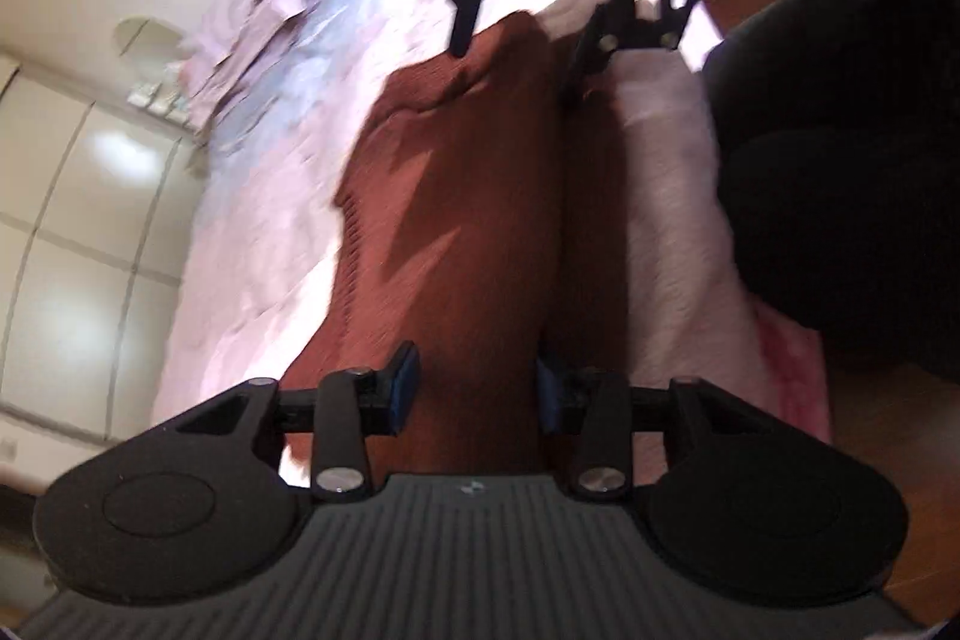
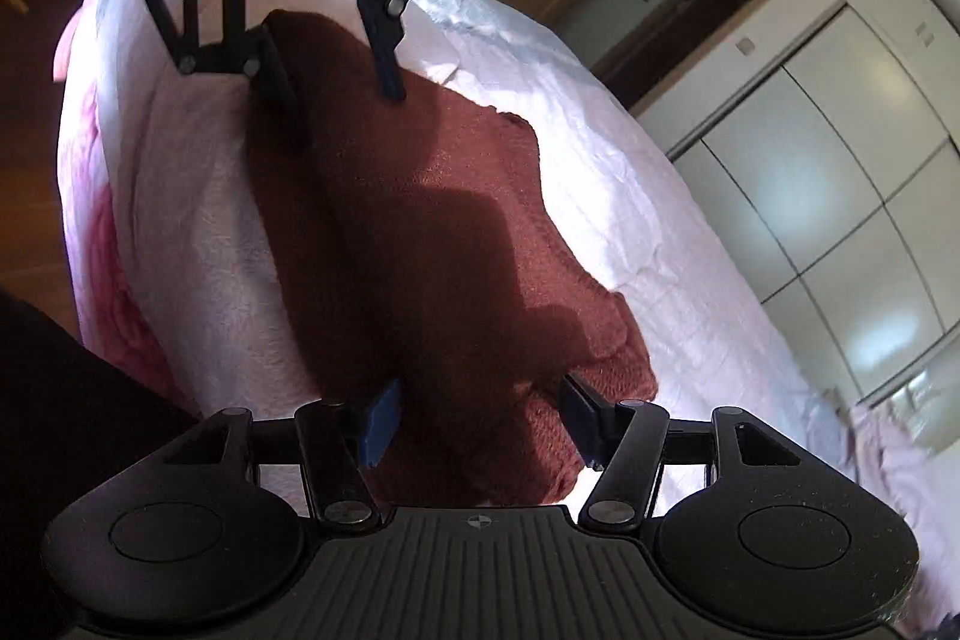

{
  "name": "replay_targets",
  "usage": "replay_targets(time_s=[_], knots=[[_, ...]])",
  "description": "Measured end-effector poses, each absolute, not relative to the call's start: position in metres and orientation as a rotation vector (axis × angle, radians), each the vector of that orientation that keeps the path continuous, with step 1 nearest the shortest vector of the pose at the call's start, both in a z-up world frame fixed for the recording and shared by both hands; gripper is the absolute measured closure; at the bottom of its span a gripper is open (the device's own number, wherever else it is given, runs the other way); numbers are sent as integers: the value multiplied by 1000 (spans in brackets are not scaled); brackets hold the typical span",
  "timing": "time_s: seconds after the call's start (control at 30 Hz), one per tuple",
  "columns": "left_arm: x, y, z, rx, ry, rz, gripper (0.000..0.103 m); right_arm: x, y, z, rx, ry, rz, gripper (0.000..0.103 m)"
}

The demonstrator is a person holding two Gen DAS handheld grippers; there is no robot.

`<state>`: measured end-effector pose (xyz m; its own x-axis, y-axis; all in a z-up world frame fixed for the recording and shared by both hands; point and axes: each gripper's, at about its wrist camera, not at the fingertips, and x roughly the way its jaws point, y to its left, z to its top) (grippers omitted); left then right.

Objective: Fold clothes
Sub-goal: 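Lift the folded maroon cardigan with both grippers and carry it toward the clothes stack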

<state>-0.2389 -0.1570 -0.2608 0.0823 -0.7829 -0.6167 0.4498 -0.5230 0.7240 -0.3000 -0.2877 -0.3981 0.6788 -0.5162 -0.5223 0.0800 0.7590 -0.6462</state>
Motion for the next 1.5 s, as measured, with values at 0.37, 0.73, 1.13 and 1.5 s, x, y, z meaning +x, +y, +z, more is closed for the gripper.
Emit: replay_targets(time_s=[0.37, 0.73, 1.13, 1.5], knots=[[-213, -144, -274, 1257, -165, -1540, 89, -278, -264, -389, -633, 762, -307, 95], [-223, -118, -265, 1203, -225, -1533, 70, -290, -238, -406, -784, 756, -322, 20], [-239, -113, -278, 1225, -267, -1537, 59, -287, -253, -411, -822, 757, -314, 35], [-248, -127, -292, 1279, -318, -1485, 48, -285, -254, -420, -926, 786, -316, 35]])
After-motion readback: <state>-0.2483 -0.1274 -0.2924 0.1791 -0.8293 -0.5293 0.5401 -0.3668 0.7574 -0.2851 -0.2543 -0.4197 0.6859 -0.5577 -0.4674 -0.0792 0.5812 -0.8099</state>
